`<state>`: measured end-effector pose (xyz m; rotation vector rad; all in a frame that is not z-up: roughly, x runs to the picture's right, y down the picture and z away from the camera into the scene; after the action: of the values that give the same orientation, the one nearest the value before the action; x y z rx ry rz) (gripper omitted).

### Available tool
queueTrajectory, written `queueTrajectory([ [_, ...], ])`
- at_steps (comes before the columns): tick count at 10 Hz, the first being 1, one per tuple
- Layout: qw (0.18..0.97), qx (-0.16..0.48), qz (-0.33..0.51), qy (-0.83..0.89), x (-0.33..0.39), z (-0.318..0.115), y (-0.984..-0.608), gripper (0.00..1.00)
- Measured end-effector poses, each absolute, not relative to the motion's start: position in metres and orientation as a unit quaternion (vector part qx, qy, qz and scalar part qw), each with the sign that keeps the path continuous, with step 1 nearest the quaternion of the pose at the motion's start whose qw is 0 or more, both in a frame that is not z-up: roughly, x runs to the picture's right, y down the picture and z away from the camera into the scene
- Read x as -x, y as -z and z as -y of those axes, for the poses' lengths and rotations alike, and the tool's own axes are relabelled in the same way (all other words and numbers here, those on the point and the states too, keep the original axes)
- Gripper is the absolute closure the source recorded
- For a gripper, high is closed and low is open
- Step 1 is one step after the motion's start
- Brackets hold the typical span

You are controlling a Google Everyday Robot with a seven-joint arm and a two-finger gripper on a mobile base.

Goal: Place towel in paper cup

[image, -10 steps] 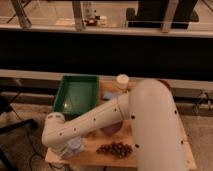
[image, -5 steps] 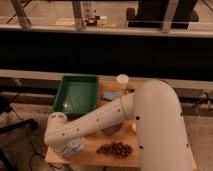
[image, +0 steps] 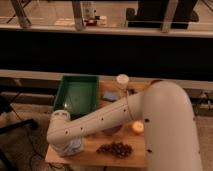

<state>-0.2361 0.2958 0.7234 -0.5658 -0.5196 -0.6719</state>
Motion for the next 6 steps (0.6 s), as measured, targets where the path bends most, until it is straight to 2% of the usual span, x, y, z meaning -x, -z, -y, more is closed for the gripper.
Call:
queueTrajectory([
  [4, 0.875, 0.260, 0.266, 0.308, 0.219, -0.259, -0.681, 0.97],
  [6, 0.876, 0.256, 0.273, 0.304, 0.201, -0.237, -0.647, 0.97],
])
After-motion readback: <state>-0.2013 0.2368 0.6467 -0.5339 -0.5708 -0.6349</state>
